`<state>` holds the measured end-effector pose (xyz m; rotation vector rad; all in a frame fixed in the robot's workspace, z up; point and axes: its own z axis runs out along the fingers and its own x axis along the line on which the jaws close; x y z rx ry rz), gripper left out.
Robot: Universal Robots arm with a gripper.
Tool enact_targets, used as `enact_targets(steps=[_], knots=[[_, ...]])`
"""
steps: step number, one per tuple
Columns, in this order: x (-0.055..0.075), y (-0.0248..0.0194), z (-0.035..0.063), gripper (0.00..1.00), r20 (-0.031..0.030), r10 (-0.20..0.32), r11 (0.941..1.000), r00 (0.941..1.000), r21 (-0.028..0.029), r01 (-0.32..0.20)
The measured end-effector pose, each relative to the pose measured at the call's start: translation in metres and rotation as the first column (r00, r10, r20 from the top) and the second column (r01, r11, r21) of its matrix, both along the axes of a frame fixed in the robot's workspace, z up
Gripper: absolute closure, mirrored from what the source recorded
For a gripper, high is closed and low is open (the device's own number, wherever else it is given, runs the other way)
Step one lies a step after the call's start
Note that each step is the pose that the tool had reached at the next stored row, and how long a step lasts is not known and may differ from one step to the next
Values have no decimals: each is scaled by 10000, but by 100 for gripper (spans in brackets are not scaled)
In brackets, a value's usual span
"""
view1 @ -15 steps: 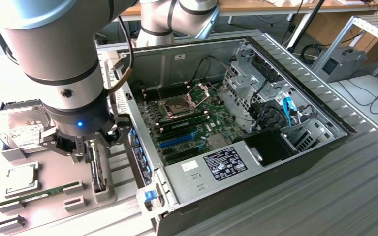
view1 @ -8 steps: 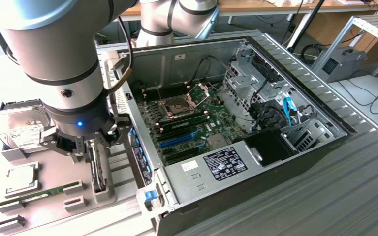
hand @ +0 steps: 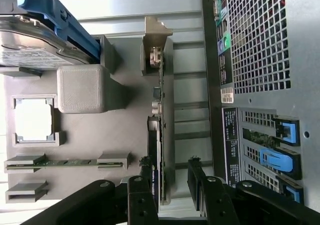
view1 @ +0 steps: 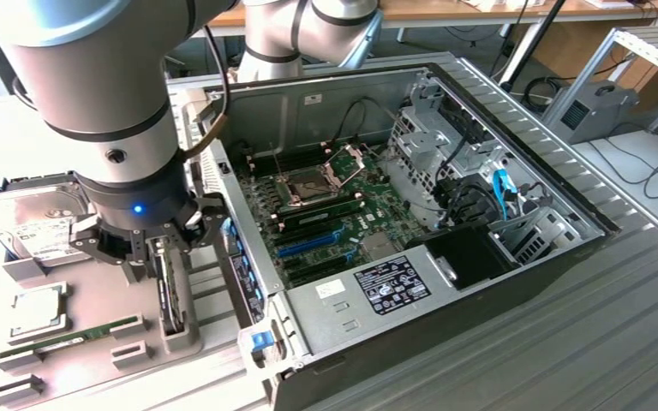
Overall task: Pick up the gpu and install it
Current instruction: 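Pick up the gpu and move the gpu toward the slot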
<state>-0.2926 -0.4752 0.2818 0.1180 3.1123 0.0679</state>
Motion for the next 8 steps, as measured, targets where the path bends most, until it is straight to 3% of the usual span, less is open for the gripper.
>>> enact_targets(steps=[8], knots=[[-17,42,-53,58,0,0,10000,10000,0,0]])
